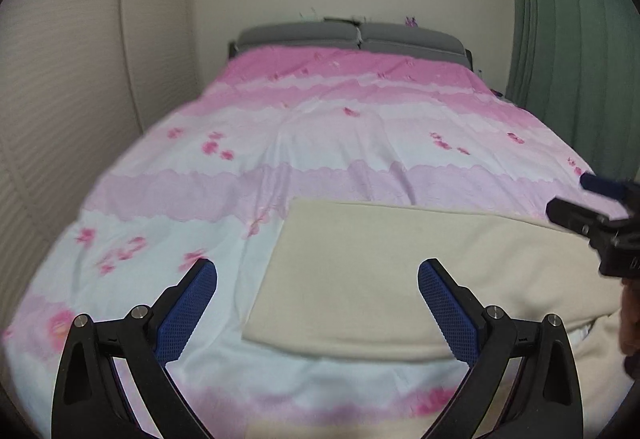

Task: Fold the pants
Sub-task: 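Move both grippers down toward the edge of the cream pants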

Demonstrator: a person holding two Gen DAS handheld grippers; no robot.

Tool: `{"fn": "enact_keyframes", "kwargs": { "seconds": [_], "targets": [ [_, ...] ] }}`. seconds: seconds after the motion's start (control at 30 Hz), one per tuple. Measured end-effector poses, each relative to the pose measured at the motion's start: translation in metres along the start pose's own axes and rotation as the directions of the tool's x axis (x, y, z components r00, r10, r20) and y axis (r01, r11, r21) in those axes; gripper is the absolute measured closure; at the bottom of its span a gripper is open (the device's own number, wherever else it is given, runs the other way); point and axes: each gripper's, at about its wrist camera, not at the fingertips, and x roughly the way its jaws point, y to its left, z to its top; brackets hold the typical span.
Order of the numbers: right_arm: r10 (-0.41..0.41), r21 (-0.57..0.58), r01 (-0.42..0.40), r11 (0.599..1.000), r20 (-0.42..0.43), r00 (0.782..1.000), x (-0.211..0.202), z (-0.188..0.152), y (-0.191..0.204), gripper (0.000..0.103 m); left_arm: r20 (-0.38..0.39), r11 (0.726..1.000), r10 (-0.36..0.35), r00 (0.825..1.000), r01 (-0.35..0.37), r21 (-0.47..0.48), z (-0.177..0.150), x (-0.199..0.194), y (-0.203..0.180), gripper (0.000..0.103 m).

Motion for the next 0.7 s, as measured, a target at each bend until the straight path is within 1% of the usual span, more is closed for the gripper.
{"fn": "enact_keyframes", "kwargs": {
  "seconds": [0.07, 0.1, 0.2, 0.27, 0.33, 0.4, 0.47, 0.53, 0.63, 0.7],
  "targets": [
    [0.009, 0.010, -0.008, 1.000, -0.023, 1.000, 0.028, 0.003, -0.001, 0.001, -0.032, 0.999, -0.051, 0.998, 0.051, 0.001, 0.009, 0.031, 0.011, 0.009],
    [0.010, 0.005, -0.010, 1.000, -0.036, 0.999, 0.043, 0.004, 0.000, 0.001, -0.041, 0.998, -0.065, 0.997, 0.065, 0.014, 0.014, 0.044, 0.014, 0.010],
    [-0.006, -0.033, 0.004, 0.999, -0.068, 0.998, 0.084, 0.007, -0.001, 0.002, -0.062, 0.993, -0.076, 0.995, 0.081, 0.081, 0.030, 0.085, 0.015, 0.014],
    [-0.007, -0.029, 0.004, 1.000, -0.109, 0.994, 0.113, 0.010, -0.005, 0.010, -0.086, 0.991, -0.088, 0.992, 0.096, 0.091, 0.042, 0.115, 0.018, 0.020],
    [-0.005, -0.023, 0.002, 1.000, -0.148, 0.989, 0.136, 0.012, -0.009, 0.021, -0.117, 0.990, -0.114, 0.987, 0.123, 0.076, 0.050, 0.144, 0.021, 0.026],
    [0.003, -0.023, -0.007, 1.000, -0.179, 0.984, 0.158, 0.014, -0.011, 0.026, -0.161, 0.987, -0.144, 0.976, 0.155, 0.053, 0.053, 0.170, 0.025, 0.029],
    [0.004, -0.020, -0.008, 1.000, -0.203, 0.979, 0.177, 0.015, -0.016, 0.027, -0.199, 0.983, -0.168, 0.965, 0.180, 0.044, 0.054, 0.192, 0.028, 0.037],
    [-0.004, -0.015, 0.000, 1.000, -0.221, 0.975, 0.192, 0.013, -0.021, 0.027, -0.223, 0.980, -0.174, 0.959, 0.192, 0.059, 0.054, 0.207, 0.028, 0.041],
    [-0.016, -0.026, 0.010, 1.000, -0.242, 0.970, 0.210, 0.010, -0.026, 0.027, -0.252, 0.975, -0.194, 0.948, 0.215, 0.061, 0.054, 0.226, 0.027, 0.041],
    [-0.021, -0.030, 0.014, 0.999, -0.256, 0.966, 0.220, 0.007, -0.030, 0.027, -0.282, 0.975, -0.181, 0.942, 0.210, 0.077, 0.052, 0.244, 0.027, 0.041]
  ]
}}
